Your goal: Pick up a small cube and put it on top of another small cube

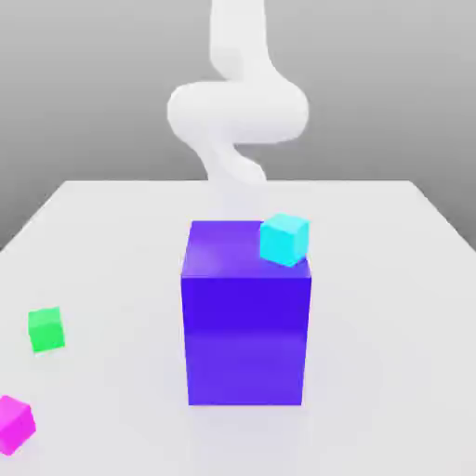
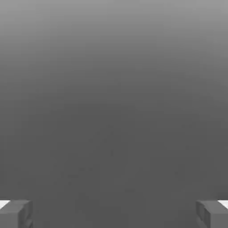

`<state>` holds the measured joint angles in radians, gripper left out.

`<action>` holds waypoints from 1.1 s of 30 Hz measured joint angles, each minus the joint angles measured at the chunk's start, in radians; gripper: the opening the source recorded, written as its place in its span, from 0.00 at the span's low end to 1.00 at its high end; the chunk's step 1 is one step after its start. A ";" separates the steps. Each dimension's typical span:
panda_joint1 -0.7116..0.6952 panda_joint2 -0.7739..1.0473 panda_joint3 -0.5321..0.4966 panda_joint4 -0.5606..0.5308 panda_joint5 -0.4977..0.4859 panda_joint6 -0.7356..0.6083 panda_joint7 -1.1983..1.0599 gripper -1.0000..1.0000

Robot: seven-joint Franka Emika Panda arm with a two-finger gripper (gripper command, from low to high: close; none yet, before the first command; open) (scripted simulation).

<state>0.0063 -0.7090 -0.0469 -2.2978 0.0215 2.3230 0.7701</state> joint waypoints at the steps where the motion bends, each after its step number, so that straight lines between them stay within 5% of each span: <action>1: 0.003 0.039 -0.020 0.001 0.010 0.010 -0.013 0.50; 17: -0.026 0.622 -0.279 0.015 0.217 0.156 -0.255 0.50; 33: -0.232 1.178 -0.307 0.041 0.339 0.355 -0.426 0.50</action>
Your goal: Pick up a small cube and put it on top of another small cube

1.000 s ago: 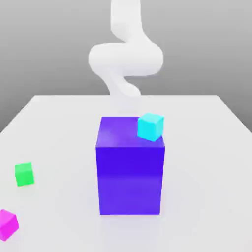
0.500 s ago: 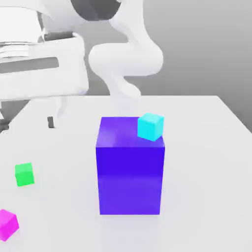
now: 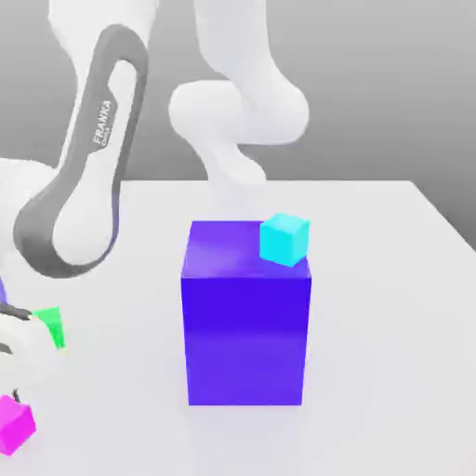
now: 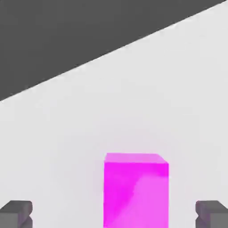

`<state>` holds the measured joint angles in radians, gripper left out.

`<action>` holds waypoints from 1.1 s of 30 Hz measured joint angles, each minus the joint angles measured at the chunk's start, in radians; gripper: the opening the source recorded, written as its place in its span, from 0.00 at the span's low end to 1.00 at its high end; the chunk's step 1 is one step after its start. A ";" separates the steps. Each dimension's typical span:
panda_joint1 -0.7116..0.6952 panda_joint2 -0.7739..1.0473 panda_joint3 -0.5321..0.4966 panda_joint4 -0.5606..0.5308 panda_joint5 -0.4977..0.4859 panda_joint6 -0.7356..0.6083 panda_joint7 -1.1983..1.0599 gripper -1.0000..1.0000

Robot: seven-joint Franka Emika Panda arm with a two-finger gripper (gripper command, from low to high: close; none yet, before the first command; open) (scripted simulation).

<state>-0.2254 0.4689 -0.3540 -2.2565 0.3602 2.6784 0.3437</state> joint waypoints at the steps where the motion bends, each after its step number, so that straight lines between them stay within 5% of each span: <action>1: -0.019 0.037 0.022 0.009 0.021 0.026 -0.016 0.50; 2: -0.036 0.070 0.043 0.017 0.040 0.050 -0.030 0.00; 9: -0.041 0.076 0.048 0.019 0.041 0.053 -0.031 0.00; 13: 0.013 -0.048 -0.024 -0.016 -0.037 -0.034 0.026 0.00; 19: -0.002 -0.220 -0.140 -0.179 -0.100 -0.054 0.070 0.00; 28: -0.125 -0.507 -0.260 -0.446 -0.404 -0.011 0.283 0.00; 33: -0.154 -0.354 -0.174 -0.455 -0.174 0.128 0.117 0.00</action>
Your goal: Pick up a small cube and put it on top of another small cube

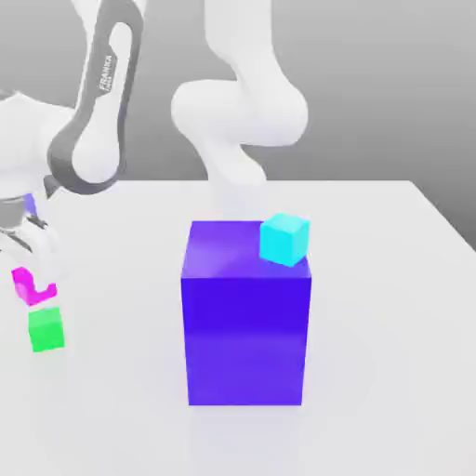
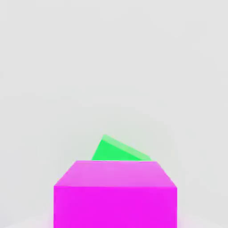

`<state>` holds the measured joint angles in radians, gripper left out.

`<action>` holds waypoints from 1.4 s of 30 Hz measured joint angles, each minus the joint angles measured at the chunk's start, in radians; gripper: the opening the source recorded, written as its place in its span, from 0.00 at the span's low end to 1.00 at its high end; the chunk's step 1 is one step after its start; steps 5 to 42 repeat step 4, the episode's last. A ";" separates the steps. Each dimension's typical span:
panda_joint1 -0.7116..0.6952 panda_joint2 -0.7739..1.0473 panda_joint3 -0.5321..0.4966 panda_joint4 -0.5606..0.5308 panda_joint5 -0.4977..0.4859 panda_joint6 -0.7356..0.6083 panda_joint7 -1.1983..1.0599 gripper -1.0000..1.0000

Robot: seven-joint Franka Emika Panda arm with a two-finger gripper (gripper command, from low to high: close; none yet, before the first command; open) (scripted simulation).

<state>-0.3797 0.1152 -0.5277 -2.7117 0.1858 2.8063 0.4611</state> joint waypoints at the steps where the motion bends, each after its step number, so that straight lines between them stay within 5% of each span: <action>1: -0.029 0.038 0.040 0.003 0.059 0.029 -0.042 1.00; 42: -0.029 0.038 0.040 0.003 0.059 0.029 -0.042 1.00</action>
